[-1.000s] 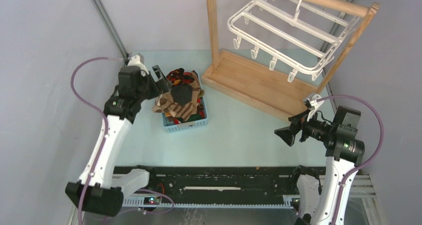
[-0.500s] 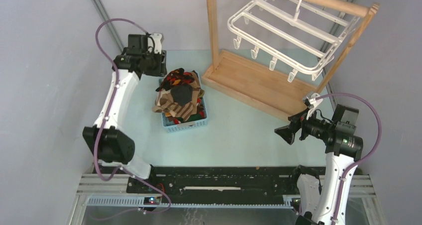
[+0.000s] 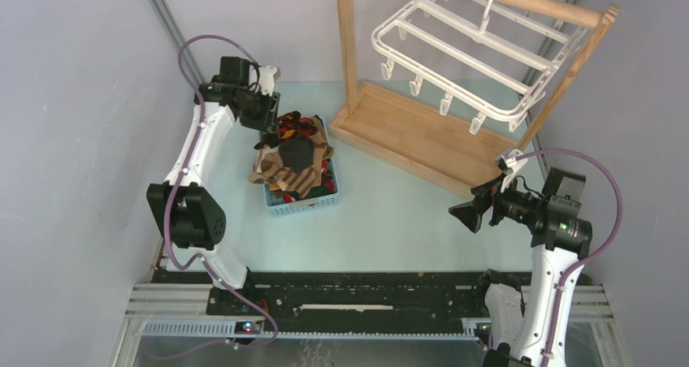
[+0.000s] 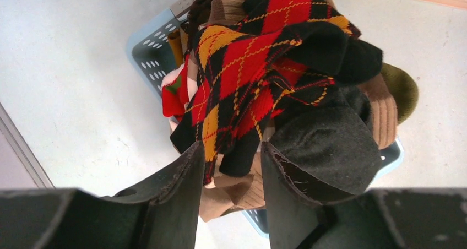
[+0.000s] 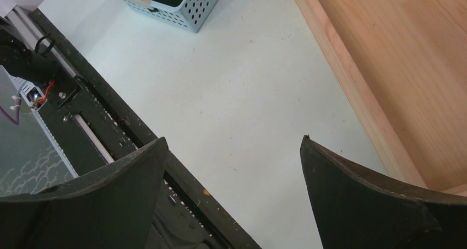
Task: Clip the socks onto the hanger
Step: Pick up the sock from the bin.
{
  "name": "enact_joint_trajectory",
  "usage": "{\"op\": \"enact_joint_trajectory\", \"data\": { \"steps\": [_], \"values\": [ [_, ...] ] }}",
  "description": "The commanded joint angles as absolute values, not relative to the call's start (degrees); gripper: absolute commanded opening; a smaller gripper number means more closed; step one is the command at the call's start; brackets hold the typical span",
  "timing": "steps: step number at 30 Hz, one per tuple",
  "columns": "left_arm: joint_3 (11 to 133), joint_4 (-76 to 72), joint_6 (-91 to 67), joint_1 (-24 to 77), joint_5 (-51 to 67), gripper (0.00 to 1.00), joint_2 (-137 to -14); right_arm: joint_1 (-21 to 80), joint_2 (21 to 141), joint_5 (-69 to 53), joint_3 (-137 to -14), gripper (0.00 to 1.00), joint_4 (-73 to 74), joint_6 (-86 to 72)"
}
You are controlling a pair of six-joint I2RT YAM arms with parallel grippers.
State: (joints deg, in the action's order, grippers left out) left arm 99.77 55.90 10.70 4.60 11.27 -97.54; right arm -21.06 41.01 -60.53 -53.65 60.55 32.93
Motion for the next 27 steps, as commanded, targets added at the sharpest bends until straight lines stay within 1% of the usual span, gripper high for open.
{"op": "enact_joint_trajectory", "data": {
  "steps": [1,4,7,10,11,15,21,27],
  "values": [
    [102.9,55.0,13.1,4.4,11.0,0.44,-99.7,-21.6,41.6,-61.3,-53.7,1.00,58.9,32.2],
    [104.4,54.9,13.2,4.4,10.8,0.38,-101.3,-21.8,41.6,-61.1,-53.6,1.00,58.8,32.1],
    [105.4,54.7,13.3,4.3,11.3,0.28,-102.5,-22.0,41.5,-61.1,-53.7,1.00,58.8,31.9],
    [106.4,54.8,12.9,4.3,10.4,0.02,-102.7,-22.1,41.5,-61.2,-53.7,1.00,59.0,31.8],
    [106.5,54.8,12.6,4.3,10.3,0.00,-102.0,-22.2,41.4,-61.2,-53.7,1.00,59.1,31.8],
    [105.4,54.3,12.0,4.3,11.3,0.00,-97.5,-22.3,41.2,-61.3,-53.7,1.00,59.5,32.2],
    [98.1,51.8,9.8,4.6,17.3,0.00,-87.7,-22.4,40.7,-62.3,-53.7,1.00,61.1,34.3],
    [92.4,50.4,7.9,8.4,19.8,0.00,-80.2,-22.2,40.7,-63.5,-53.7,1.00,62.0,36.2]
  ]
}}
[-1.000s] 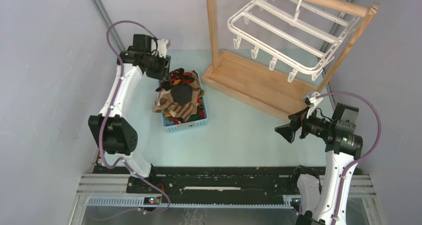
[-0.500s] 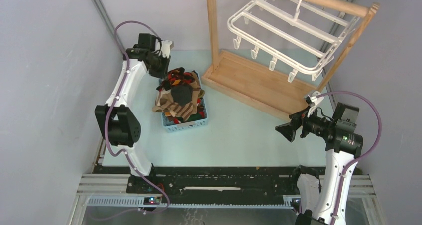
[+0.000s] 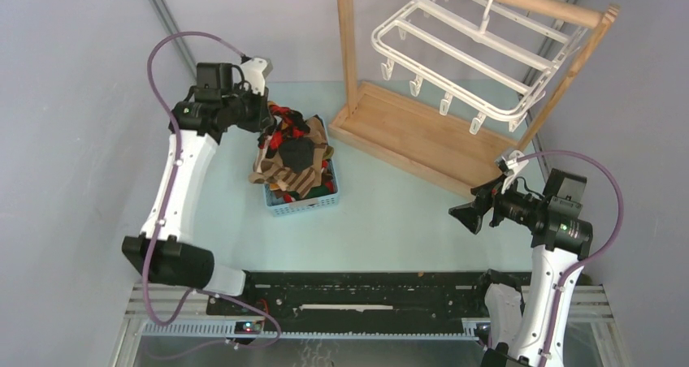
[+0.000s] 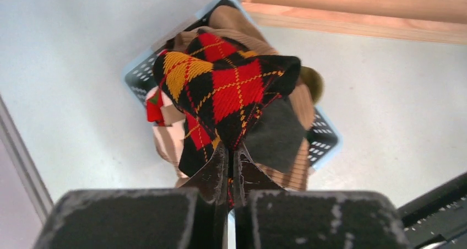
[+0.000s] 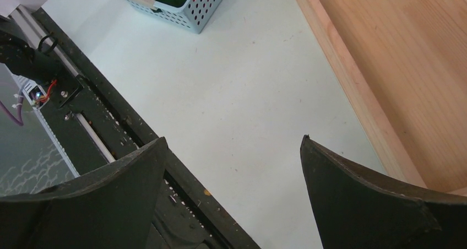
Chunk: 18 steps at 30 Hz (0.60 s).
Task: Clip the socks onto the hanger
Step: Pick up the sock from the bin.
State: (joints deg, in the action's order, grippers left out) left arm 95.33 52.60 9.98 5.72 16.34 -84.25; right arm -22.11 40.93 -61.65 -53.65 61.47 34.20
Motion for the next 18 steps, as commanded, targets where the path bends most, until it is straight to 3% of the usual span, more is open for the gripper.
{"op": "enact_joint_trajectory", "data": {
  "steps": [1,18],
  "values": [
    [91.5,50.4,7.3,9.3,19.3,0.00,-79.2,-22.1,40.7,-63.5,-53.7,1.00,61.9,36.3],
    [86.8,50.8,6.1,13.9,12.9,0.00,-71.1,-19.5,39.6,-64.2,-54.2,1.00,61.3,38.0]
  ]
}}
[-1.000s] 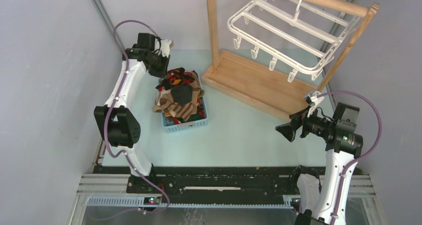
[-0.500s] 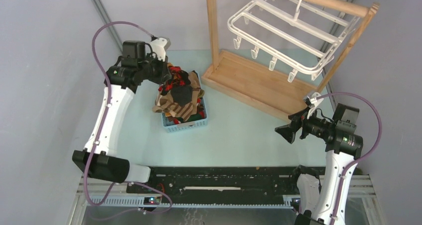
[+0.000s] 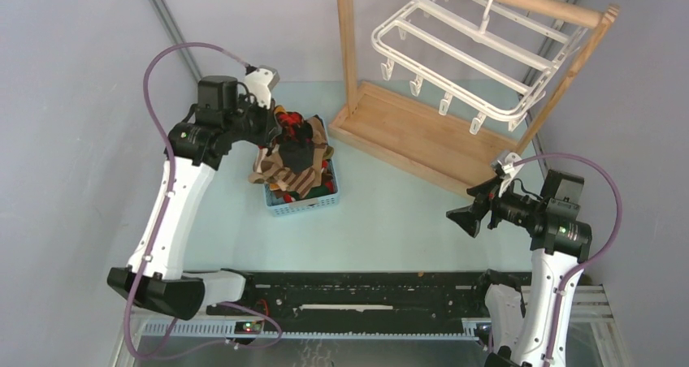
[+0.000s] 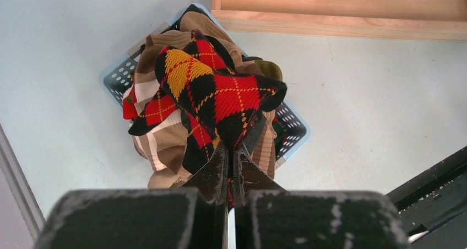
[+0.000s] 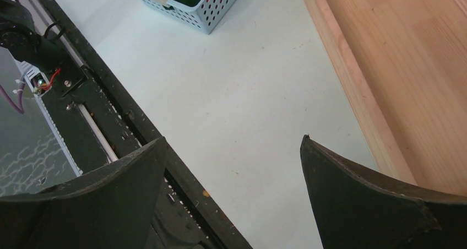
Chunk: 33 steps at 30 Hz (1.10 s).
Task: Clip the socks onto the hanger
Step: Pick up the sock from the bin.
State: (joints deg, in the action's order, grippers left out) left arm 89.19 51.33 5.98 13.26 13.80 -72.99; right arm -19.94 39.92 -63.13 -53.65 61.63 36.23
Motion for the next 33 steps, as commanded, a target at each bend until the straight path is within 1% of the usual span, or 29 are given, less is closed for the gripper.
{"op": "enact_joint_trajectory", "data": {
  "steps": [1,4,7,9,10,13,17,18,21,26,28,29,33],
  "values": [
    [84.3,50.4,5.8,14.0,11.8,0.00,-71.2,-19.4,39.7,-64.2,-54.1,1.00,61.6,38.4],
    [76.4,49.8,4.5,14.9,10.8,0.00,-72.9,-19.3,39.7,-63.9,-53.6,1.00,61.9,39.0],
    [71.7,50.6,1.8,16.1,10.6,0.00,-74.6,-19.1,39.7,-63.3,-53.4,1.00,62.1,39.6],
    [69.1,49.7,0.5,16.2,10.3,0.03,-74.7,-18.9,39.6,-63.3,-53.4,1.00,62.3,39.7],
    [68.3,49.5,0.4,16.2,10.5,0.07,-74.6,-18.9,39.6,-63.3,-53.3,1.00,62.3,39.7],
    [68.3,49.9,0.4,16.2,10.7,0.27,-74.0,-18.6,39.6,-63.3,-53.2,1.00,62.4,39.9],
    [71.2,51.9,-1.8,16.1,10.6,0.52,-71.7,-18.5,39.4,-63.1,-53.2,1.00,62.4,40.2],
    [72.2,52.5,-2.2,16.0,10.9,0.57,-71.0,-18.5,39.3,-63.1,-53.2,1.00,62.5,40.2],
    [75.8,53.4,-4.8,15.9,12.8,0.68,-69.6,-18.5,38.9,-63.2,-53.0,1.00,62.4,40.2],
    [81.3,51.9,-11.7,16.1,15.3,0.77,-70.0,-18.5,38.4,-63.3,-52.5,1.00,62.4,40.1],
    [82.0,50.4,-13.2,17.2,14.1,0.78,-70.4,-18.5,38.2,-63.4,-52.3,1.00,62.3,40.1],
    [82.3,50.1,-13.4,18.3,12.4,0.78,-70.7,-18.5,38.2,-63.4,-52.2,1.00,62.3,40.1],
    [85.3,52.1,-12.5,24.3,-1.4,0.75,-73.4,-18.5,38.0,-63.5,-52.2,1.00,62.1,40.0]
  ]
}}
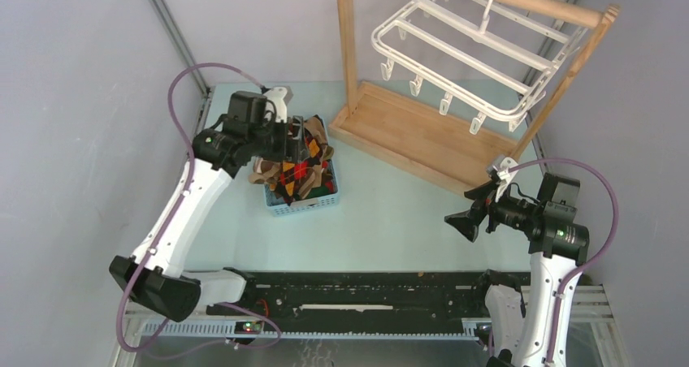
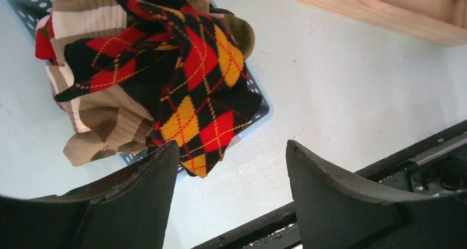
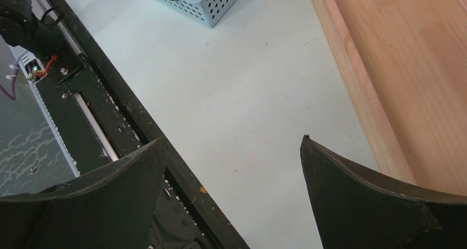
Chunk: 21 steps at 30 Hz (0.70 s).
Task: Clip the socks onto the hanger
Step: Pick up the sock from the bin.
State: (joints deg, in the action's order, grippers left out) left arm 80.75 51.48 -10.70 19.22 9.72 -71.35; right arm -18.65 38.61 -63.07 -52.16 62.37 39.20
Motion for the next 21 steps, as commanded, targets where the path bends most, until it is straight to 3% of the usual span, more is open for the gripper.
{"op": "enact_joint_trajectory", "data": {
  "steps": [1,8,16,21],
  "values": [
    [86.0,52.8,-12.1,26.1,-4.8,0.75,-74.3,-18.5,38.1,-63.5,-52.1,1.00,62.1,40.0],
    [87.6,54.1,-9.7,34.6,-22.9,0.67,-80.3,-18.5,38.3,-63.8,-52.0,1.00,61.9,40.0],
    [87.5,50.5,-7.3,37.6,-26.5,0.64,-86.3,-18.4,38.5,-64.0,-52.0,1.00,61.7,39.9],
    [87.8,49.9,-6.7,38.1,-26.2,0.54,-89.0,-18.4,38.2,-63.7,-52.0,1.00,61.9,39.9]
  ]
}}
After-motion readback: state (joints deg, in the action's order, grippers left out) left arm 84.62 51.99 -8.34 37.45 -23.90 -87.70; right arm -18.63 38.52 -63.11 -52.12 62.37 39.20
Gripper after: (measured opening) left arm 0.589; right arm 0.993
